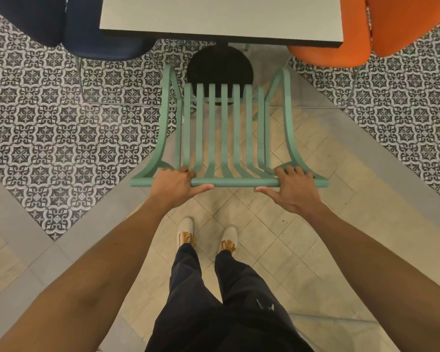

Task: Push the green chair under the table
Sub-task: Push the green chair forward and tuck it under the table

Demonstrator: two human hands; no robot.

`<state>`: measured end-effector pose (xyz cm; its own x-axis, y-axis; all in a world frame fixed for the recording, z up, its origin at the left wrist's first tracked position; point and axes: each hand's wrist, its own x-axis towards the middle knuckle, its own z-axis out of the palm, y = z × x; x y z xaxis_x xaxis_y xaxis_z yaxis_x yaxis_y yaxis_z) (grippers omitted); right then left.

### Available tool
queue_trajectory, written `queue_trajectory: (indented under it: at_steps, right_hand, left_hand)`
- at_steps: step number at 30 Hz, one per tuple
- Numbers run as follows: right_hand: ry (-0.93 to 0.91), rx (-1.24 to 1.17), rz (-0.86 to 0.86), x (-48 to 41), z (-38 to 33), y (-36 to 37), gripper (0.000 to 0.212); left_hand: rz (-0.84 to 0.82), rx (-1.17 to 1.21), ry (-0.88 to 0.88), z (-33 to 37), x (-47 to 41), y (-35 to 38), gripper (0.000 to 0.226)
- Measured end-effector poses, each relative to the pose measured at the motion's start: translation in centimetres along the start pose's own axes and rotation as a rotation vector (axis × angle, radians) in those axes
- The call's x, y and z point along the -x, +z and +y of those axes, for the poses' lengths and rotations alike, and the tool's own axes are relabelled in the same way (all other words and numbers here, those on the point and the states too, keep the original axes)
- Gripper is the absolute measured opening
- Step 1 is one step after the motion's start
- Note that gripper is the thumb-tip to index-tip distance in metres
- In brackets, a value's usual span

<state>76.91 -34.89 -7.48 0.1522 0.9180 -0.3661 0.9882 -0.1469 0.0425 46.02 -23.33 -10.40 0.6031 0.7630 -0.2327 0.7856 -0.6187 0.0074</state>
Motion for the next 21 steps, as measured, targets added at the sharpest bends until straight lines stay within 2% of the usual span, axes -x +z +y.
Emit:
queue_trajectory:
  at_steps: [13, 21]
  right_hand:
    - [-0.006, 0.012, 0.004, -4.4, 0.9, -1.7, 0.1]
    - [-0.012, 0.001, 0.021, -6.9, 1.9, -1.9, 0.095]
  left_hand:
    - [-0.002, 0.011, -0.02, -1.4, -4.4, -1.0, 0.105]
    - [0.032, 0.042, -0.023, -2.1, -6.7, -1.4, 0.094]
